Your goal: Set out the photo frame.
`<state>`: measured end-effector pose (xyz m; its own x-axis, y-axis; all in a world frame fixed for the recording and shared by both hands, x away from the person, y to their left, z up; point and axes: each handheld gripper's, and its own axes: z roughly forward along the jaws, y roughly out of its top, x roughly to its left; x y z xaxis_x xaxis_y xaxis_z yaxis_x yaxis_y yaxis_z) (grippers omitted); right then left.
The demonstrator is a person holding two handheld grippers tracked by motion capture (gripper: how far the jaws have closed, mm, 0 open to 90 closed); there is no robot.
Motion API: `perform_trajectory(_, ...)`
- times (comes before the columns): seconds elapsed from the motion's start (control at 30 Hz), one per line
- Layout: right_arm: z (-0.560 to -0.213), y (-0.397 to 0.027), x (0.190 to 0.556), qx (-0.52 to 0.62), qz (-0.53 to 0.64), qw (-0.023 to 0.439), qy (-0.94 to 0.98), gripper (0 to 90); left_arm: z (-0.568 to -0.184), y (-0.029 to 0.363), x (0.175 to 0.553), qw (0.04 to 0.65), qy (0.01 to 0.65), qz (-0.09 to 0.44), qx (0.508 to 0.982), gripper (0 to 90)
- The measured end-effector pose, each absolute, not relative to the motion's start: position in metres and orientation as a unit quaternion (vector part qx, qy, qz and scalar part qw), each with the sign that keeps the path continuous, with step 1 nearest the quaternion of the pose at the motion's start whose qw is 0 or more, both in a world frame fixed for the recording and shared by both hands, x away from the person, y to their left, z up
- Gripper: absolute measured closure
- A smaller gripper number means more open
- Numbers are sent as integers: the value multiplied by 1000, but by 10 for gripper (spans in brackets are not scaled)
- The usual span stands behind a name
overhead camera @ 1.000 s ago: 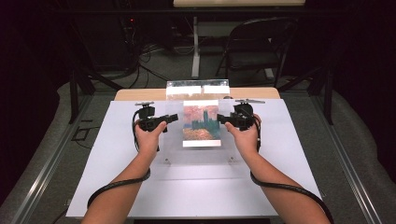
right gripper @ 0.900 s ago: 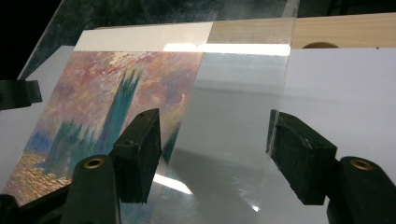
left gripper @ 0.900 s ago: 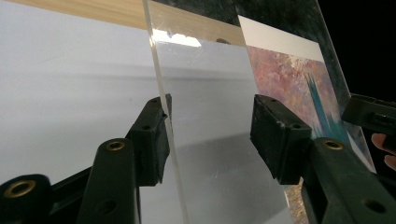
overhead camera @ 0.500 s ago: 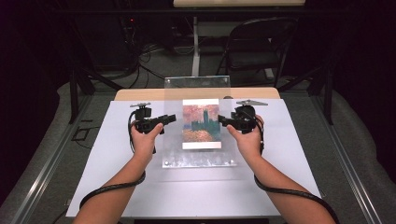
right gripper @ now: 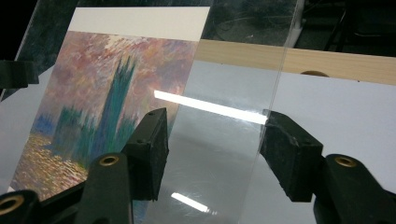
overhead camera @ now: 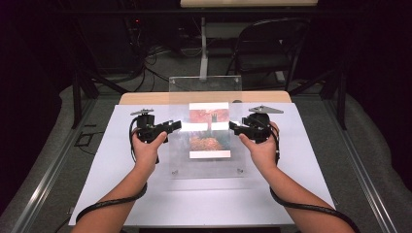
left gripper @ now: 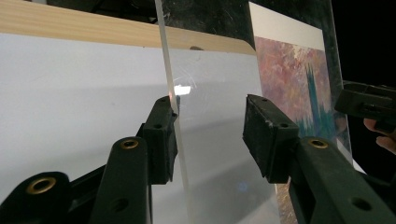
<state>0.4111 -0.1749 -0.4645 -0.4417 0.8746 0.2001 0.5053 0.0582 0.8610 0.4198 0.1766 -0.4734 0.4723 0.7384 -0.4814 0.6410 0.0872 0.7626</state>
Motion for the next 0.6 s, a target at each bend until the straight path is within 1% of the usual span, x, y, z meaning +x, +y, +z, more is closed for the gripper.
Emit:
perform_trajectory(0.37,-458,-183,394,477,490,196,703,504,-466,178,404,538,493,57,682,569)
perform_trajectory(0.6,-454,-186,385,465,495,200,706,528,-463,178,394,540,478,71,690,571)
